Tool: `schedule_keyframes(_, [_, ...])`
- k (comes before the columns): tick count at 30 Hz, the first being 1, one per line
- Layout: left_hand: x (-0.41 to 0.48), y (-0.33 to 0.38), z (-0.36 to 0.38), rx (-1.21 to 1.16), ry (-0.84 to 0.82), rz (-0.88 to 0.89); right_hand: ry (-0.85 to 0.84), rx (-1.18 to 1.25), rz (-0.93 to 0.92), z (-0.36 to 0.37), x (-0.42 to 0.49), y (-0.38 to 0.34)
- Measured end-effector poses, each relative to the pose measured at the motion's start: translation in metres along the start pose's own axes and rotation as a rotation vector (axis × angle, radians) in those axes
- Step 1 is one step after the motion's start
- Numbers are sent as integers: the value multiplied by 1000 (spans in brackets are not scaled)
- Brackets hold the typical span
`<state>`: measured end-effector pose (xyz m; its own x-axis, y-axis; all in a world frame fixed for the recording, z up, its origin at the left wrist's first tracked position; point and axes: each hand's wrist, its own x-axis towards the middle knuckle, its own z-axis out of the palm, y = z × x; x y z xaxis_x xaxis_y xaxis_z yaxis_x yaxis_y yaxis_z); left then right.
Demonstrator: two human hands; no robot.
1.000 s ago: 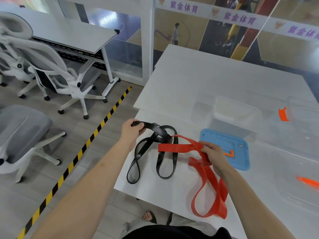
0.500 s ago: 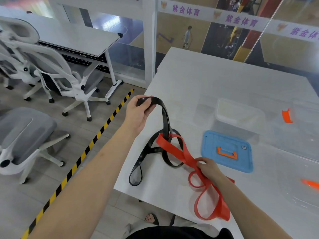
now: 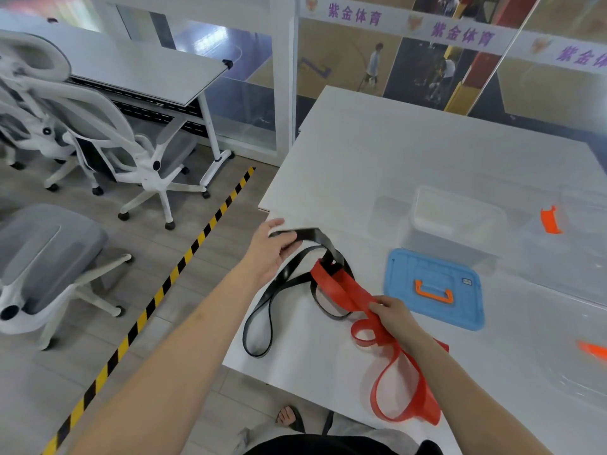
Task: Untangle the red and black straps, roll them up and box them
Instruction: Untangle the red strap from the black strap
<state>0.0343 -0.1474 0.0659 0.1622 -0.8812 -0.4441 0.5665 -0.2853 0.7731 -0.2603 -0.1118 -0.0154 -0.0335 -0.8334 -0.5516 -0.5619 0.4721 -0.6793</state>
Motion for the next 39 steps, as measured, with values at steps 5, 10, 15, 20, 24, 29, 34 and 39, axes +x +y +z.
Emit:
schedule_keyframes(5, [-5,-71,-21,320,111,-252,26,-25,-99,1,0,-17])
schedule_keyframes(10, [-12,-106,-36,700,64,-320,205,-50,-130,-7,2,-32])
schedule_keyframes(15, [-19,-108,-34,933,-26,-372,250,160,-247,-15,-9,-51])
schedule_keyframes(20, [-14,-104,-38,1055,-4,-323,140,402,-296,-23,-17,-70])
schedule_keyframes(24, [-14,-108,-22,509,63,-337,10,432,-371,-27,-25,-71])
schedule_keyframes(29, [2,-135,15,60,235,-379,-70,491,-402,-32,-36,-67])
schedule_keyframes(34, [4,-134,35,-247,352,-394,-120,354,-338,-23,-45,-52])
schedule_keyframes(39, [1,-130,25,-203,153,-402,-269,23,-330,1,-46,-30])
